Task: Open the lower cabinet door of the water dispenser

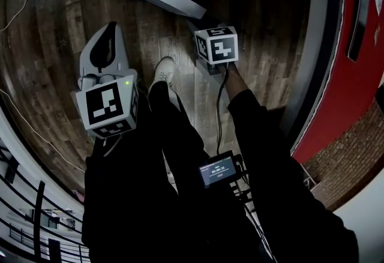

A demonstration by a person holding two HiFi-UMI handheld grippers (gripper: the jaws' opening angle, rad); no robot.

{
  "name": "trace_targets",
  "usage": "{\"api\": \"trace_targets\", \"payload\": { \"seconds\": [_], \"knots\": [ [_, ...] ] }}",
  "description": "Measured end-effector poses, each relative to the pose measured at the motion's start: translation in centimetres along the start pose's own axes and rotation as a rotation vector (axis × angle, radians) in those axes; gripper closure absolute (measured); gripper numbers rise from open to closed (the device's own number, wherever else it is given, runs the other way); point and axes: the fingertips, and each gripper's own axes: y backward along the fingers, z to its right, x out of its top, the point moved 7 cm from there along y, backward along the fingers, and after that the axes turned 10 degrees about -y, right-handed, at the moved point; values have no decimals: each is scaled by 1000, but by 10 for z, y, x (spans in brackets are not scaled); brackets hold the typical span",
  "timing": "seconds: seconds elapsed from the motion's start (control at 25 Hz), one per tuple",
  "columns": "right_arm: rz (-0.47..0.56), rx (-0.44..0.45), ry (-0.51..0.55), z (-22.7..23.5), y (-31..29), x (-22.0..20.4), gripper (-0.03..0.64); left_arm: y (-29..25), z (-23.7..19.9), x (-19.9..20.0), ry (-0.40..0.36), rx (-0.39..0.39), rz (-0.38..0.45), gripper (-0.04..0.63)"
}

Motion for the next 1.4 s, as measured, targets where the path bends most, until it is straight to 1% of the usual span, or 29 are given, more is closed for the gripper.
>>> {"api": "trace_targets", "payload": {
  "seconds": [0.6,0.64,0.76,0.88,1.08,1.4],
  "knots": [
    [-30,20,-1,-10,3,-11,414,3,-3,0,14,0,3,588],
    [-31,19,-3,-10,3,-12,420,3,-2,0,13,-1,2,588],
    [-34,11,5,-10,4,-15,465,4,-2,0,12,-7,1,588],
    [-40,0,22,-12,5,-19,488,4,-3,0,11,-6,0,588],
    [-46,11,-1,-18,6,-24,491,4,-5,1,18,-3,2,588],
    [-65,30,3,-31,7,-34,495,4,-1,1,24,-11,8,588]
  ]
}}
